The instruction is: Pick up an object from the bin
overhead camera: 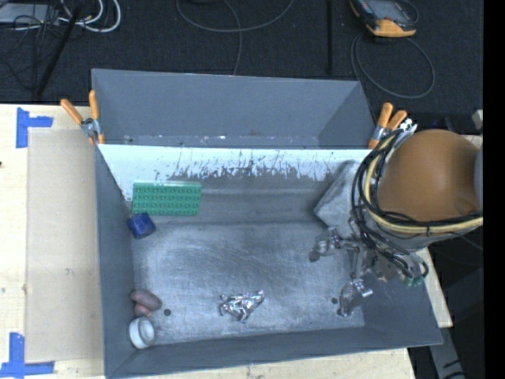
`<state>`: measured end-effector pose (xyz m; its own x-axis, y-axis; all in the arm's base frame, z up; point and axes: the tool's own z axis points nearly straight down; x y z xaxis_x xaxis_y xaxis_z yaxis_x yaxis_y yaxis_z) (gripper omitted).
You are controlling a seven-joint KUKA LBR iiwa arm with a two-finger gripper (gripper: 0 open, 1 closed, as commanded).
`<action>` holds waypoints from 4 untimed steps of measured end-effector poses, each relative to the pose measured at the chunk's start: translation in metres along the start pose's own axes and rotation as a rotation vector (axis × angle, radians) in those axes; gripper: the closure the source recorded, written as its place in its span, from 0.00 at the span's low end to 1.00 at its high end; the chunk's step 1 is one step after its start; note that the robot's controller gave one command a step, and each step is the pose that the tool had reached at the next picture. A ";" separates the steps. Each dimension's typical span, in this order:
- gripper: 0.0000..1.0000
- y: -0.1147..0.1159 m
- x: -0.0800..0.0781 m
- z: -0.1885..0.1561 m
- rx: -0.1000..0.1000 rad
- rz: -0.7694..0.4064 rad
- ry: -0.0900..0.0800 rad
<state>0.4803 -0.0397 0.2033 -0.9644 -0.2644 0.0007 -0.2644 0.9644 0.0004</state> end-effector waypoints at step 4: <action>1.00 0.107 -0.039 0.131 0.001 -0.262 -0.002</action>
Offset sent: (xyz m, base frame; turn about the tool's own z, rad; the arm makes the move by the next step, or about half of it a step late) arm 0.0024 0.0487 -0.0535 -0.0166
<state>0.4896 0.0734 0.0724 -0.8630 -0.5052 -0.0015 -0.5052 0.8630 -0.0009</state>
